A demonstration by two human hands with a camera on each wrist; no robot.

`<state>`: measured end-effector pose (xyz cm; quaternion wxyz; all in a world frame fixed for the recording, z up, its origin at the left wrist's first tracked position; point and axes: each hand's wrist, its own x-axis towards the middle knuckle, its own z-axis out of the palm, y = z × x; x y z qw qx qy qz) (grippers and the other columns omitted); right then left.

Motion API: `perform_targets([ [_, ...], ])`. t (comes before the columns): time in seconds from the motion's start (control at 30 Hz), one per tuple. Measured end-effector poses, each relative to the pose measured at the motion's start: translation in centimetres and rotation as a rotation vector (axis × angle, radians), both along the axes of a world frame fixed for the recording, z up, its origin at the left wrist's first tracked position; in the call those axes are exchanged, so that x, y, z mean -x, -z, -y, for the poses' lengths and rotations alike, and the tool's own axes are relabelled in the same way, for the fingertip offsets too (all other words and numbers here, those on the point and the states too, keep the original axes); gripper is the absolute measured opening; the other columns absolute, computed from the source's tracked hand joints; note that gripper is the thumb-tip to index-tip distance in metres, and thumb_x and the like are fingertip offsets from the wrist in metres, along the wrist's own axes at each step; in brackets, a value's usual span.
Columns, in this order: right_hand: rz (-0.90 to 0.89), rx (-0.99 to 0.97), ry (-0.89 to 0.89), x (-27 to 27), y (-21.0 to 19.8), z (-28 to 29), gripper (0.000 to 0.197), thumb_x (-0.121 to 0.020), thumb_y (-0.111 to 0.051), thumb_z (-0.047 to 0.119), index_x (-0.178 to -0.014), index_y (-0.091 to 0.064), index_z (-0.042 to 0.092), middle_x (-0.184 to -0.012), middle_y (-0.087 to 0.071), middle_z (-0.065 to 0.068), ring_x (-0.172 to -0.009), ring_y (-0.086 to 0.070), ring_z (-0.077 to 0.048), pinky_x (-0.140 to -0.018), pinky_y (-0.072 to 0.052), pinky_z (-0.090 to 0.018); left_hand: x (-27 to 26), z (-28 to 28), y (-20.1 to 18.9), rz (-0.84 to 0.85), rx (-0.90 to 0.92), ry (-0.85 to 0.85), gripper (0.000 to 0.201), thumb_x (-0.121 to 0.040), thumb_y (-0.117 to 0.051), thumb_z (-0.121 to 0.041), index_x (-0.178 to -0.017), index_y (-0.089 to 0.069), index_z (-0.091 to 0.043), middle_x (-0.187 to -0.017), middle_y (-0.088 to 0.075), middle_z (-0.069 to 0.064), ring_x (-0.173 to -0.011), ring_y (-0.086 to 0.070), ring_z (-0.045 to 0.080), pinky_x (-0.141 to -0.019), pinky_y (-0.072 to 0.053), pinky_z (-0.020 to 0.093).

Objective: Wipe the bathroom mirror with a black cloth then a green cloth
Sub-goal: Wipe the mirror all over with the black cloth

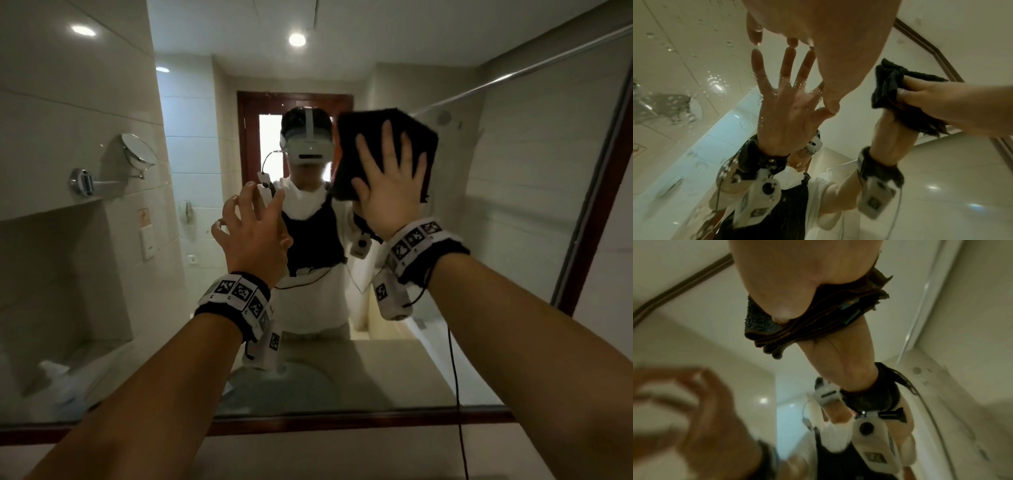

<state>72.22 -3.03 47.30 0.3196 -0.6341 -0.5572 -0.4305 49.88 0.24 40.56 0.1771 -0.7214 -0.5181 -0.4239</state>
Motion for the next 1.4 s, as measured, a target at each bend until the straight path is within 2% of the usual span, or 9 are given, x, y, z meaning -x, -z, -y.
perform_targets([
  [0.13,0.222,0.101,-0.045,0.9,6.8,0.6,0.069,-0.096,-0.051,0.043,-0.157,-0.021,0.036,-0.166,-0.01,-0.009,-0.149,-0.016,-0.037,-0.118,-0.009,-0.064,-0.1,0.0,0.2,0.006,0.006,0.0,0.091,-0.075,-0.079,-0.03,-0.149,-0.026,-0.04,-0.159,-0.013,0.008,-0.143,-0.018,0.04,-0.105,-0.031,0.068],
  [0.37,0.303,0.215,-0.092,-0.1,14.0,1.3,0.068,-0.094,-0.058,0.038,-0.154,-0.026,0.039,-0.165,-0.016,-0.003,-0.144,-0.028,-0.036,-0.117,-0.011,-0.065,-0.6,0.5,0.2,0.01,0.024,-0.037,0.085,-0.08,-0.074,-0.028,-0.148,-0.026,-0.039,-0.16,-0.009,0.008,-0.143,-0.016,0.04,-0.104,-0.03,0.067],
  [0.53,0.303,0.208,-0.12,-2.6,15.1,2.3,0.071,-0.091,-0.06,0.036,-0.154,-0.027,0.039,-0.164,-0.02,0.0,-0.138,-0.034,-0.032,-0.118,-0.012,-0.062,-0.4,0.9,0.2,-0.024,-0.001,-0.099,0.087,-0.077,-0.076,-0.032,-0.148,-0.027,-0.039,-0.159,-0.014,0.009,-0.14,-0.021,0.041,-0.099,-0.032,0.068],
  [0.7,0.191,0.166,-0.113,-5.8,15.3,3.4,0.069,-0.092,-0.06,0.037,-0.154,-0.029,0.038,-0.165,-0.02,-0.002,-0.141,-0.032,-0.034,-0.117,-0.015,-0.063,-1.3,1.3,0.1,-0.012,0.037,-0.156,0.089,-0.077,-0.078,-0.024,-0.147,-0.025,-0.038,-0.16,-0.009,0.009,-0.142,-0.019,0.039,-0.102,-0.029,0.07],
  [0.9,0.087,0.072,-0.114,-11.1,15.5,5.8,0.064,-0.088,-0.067,0.033,-0.148,-0.044,0.033,-0.16,-0.031,-0.006,-0.14,-0.031,-0.034,-0.116,-0.021,-0.062,-3.1,2.5,0.5,-0.007,0.152,-0.177,0.097,-0.082,-0.076,-0.036,-0.155,-0.012,-0.033,-0.163,-0.001,0.01,-0.145,-0.014,0.039,-0.104,-0.028,0.069],
  [1.17,-0.031,0.007,-0.167,-11.7,14.0,7.1,0.041,-0.077,-0.079,0.022,-0.117,-0.071,0.027,-0.148,-0.05,-0.006,-0.131,-0.042,-0.037,-0.107,-0.033,-0.061,-5.2,6.5,2.6,-0.088,0.223,0.045,0.061,-0.083,-0.072,-0.033,-0.139,-0.047,-0.03,-0.16,-0.02,0.005,-0.145,-0.017,0.033,-0.105,-0.032,0.062],
  [1.27,-0.151,-0.013,-0.249,-10.7,13.6,7.6,0.025,-0.087,-0.061,0.027,-0.107,-0.075,0.025,-0.143,-0.055,-0.005,-0.127,-0.047,-0.039,-0.102,-0.038,-0.059,-5.8,7.7,3.3,-0.115,0.303,0.143,0.056,-0.085,-0.07,-0.033,-0.138,-0.051,-0.03,-0.156,-0.028,0.004,-0.142,-0.022,0.031,-0.105,-0.033,0.057],
  [1.33,-0.241,-0.037,-0.347,-10.1,13.3,8.1,0.032,-0.091,-0.048,0.029,-0.105,-0.076,0.022,-0.14,-0.059,-0.005,-0.126,-0.049,-0.037,-0.101,-0.043,-0.055,-6.2,8.3,3.6,-0.109,0.358,0.271,0.055,-0.084,-0.065,-0.041,-0.136,-0.054,-0.028,-0.15,-0.039,0.003,-0.138,-0.032,0.03,-0.105,-0.038,0.055],
  [1.4,-0.379,-0.027,-0.484,-9.3,13.0,8.8,0.029,-0.093,-0.052,0.023,-0.108,-0.076,0.015,-0.137,-0.06,-0.005,-0.125,-0.052,-0.031,-0.105,-0.044,-0.044,-6.9,8.7,4.1,-0.112,0.364,0.438,0.054,-0.084,-0.062,-0.046,-0.133,-0.057,-0.024,-0.14,-0.051,0.002,-0.129,-0.045,0.027,-0.104,-0.042,0.05],
])
